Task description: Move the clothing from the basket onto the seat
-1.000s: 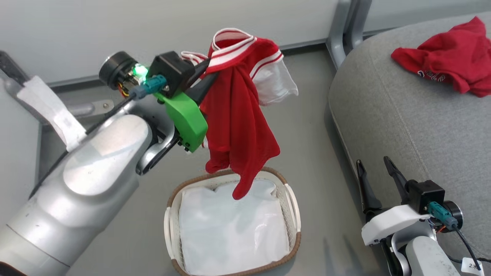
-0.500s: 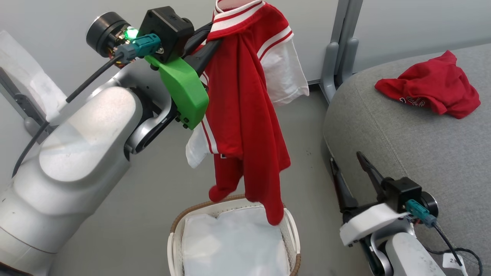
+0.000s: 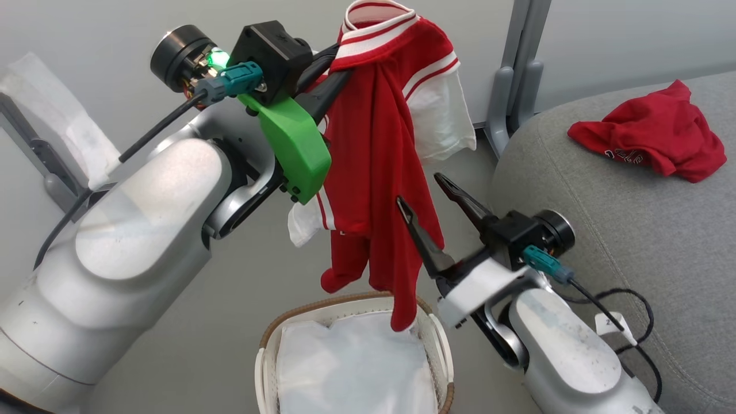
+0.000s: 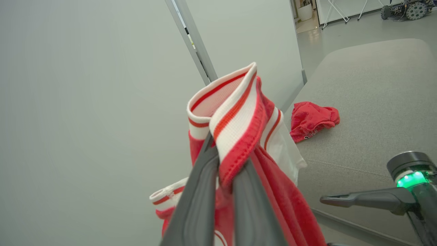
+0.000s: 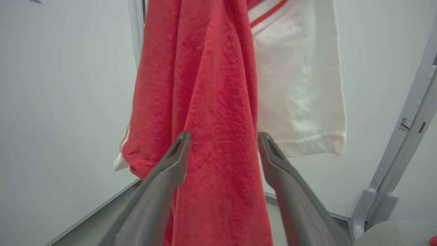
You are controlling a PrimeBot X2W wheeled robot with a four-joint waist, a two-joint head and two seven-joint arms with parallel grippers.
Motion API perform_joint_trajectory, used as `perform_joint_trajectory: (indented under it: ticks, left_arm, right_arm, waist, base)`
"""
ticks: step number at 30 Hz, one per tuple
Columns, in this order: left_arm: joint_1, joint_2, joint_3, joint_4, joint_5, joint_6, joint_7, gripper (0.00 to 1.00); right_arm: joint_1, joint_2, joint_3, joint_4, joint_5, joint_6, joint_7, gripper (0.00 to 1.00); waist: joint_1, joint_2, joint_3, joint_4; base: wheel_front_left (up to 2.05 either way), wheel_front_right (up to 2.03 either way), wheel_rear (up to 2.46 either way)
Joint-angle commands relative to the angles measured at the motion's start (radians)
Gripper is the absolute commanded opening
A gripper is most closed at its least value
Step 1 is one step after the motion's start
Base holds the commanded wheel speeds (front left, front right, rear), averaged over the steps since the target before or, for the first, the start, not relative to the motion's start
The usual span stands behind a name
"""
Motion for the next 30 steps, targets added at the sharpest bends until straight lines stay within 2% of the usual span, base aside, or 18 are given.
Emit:
perform_joint_trajectory:
  ticks: [1, 6, 14, 16, 20, 21, 22, 23, 25, 30]
  left_arm:
    - [-0.003, -0.004, 0.001, -0.002, -0.009, 0.007, -0.007, 0.0]
    - [-0.015, -0.022, -0.007, -0.004, -0.01, 0.002, -0.013, 0.0]
    - [-0.025, -0.043, -0.023, -0.006, -0.007, -0.006, -0.03, 0.0]
    - [-0.027, -0.048, -0.028, -0.01, -0.007, -0.007, -0.034, 0.0]
    - [-0.023, -0.054, -0.038, -0.016, -0.008, -0.01, -0.042, 0.0]
    - [-0.021, -0.057, -0.041, -0.018, -0.009, -0.011, -0.044, 0.0]
    - [-0.02, -0.058, -0.042, -0.019, -0.011, -0.011, -0.045, 0.0]
    - [-0.018, -0.059, -0.044, -0.02, -0.011, -0.012, -0.046, 0.0]
    - [-0.012, -0.058, -0.044, -0.02, -0.014, -0.012, -0.051, 0.0]
    - [0.007, -0.043, -0.038, -0.01, -0.021, -0.001, -0.054, 0.0]
  right_arm:
    - [-0.03, -0.004, 0.012, 0.014, 0.014, -0.001, -0.005, 1.0]
    - [-0.139, -0.003, 0.055, 0.1, 0.026, -0.001, -0.005, 1.0]
    - [-0.231, -0.004, 0.085, 0.244, 0.019, -0.001, -0.005, 1.0]
    - [-0.246, -0.003, 0.117, 0.278, 0.034, -0.001, -0.005, 1.0]
    - [-0.278, -0.004, 0.243, 0.354, 0.105, -0.001, 0.007, 1.0]
    - [-0.29, -0.004, 0.279, 0.371, 0.131, -0.001, 0.013, 0.84]
    - [-0.297, -0.004, 0.303, 0.382, 0.15, -0.001, 0.014, 0.5]
    - [-0.306, -0.004, 0.327, 0.399, 0.174, -0.001, 0.014, 0.27]
    - [-0.319, -0.004, 0.357, 0.421, 0.206, -0.001, 0.011, 0.0]
    - [-0.342, -0.003, 0.398, 0.456, 0.265, -0.001, 0.001, 0.0]
  waist:
    - [0.0001, -0.0001, -0.001, 0.004]
    - [0.0001, -0.0001, -0.004, 0.023]
    - [0.0001, -0.0001, -0.008, 0.053]
    - [0.0001, -0.0001, -0.009, 0.06]
    - [0.0001, -0.0001, -0.012, 0.07]
    - [0.0001, -0.0001, -0.012, 0.072]
    - [0.0001, -0.0001, -0.012, 0.074]
    - [0.0001, -0.0001, -0.012, 0.075]
    - [0.0001, -0.0001, -0.012, 0.078]
    - [0.0001, -0.0001, -0.013, 0.082]
  base:
    - [0.0, 0.0, 0.0]
    - [0.0, 0.0, 0.0]
    - [0.0, 0.0, 0.0]
    - [0.0, 0.0, 0.0]
    - [0.0, 0.0, 0.0]
    - [0.0, 0.0, 0.0]
    - [0.0, 0.0, 0.0]
    - [0.0, 0.0, 0.0]
    - [0.0, 0.0, 0.0]
    - [0.0, 0.0, 0.0]
